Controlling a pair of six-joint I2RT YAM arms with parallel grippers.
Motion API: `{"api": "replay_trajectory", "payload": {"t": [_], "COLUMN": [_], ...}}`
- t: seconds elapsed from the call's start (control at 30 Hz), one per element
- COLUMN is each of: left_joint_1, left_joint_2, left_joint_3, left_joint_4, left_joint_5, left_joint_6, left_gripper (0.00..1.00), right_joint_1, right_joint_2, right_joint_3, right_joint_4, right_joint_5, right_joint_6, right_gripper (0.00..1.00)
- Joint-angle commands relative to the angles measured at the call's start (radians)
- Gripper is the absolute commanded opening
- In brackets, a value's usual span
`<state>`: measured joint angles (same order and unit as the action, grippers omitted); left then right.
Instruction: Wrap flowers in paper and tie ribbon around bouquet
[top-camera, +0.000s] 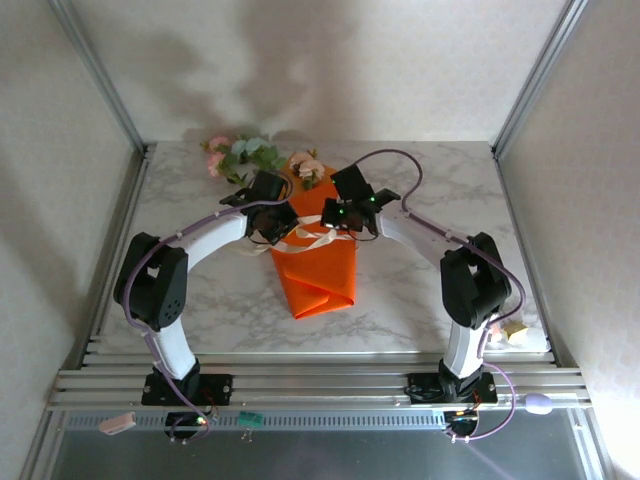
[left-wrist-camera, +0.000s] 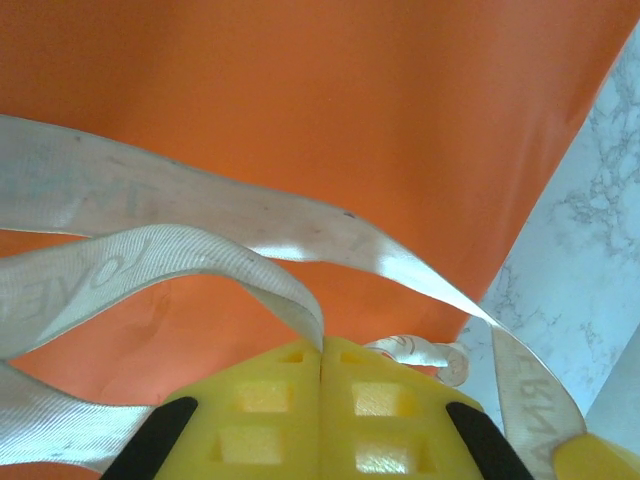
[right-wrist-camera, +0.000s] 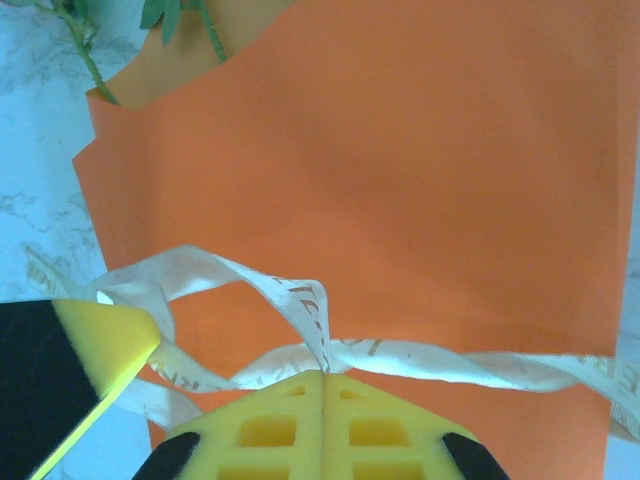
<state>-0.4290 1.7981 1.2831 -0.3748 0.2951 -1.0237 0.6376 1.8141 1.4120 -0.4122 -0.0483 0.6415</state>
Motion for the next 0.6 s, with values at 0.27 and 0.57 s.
{"api": "replay_trajectory", "payload": {"t": [0.27, 0.57], "left_joint_1": [0.047, 0.056], "left_joint_2": [0.038, 0.064], "left_joint_3": [-0.038, 0.019], "left_joint_4": [0.013, 0.032], "left_joint_5": [0.047, 0.066], "left_joint_6": [-0.025, -0.024], "left_gripper": [0.0, 0.0], "right_joint_1": [0.046, 0.104], "right_joint_2": [-0.172, -0.197], "right_joint_3": [-0.177, -0.367], "right_joint_4": [0.247, 0.329], "right_joint_5": [-0.174, -0.381], "right_joint_6": [0.022, 0.074], "right_gripper": [0.0, 0.0]}}
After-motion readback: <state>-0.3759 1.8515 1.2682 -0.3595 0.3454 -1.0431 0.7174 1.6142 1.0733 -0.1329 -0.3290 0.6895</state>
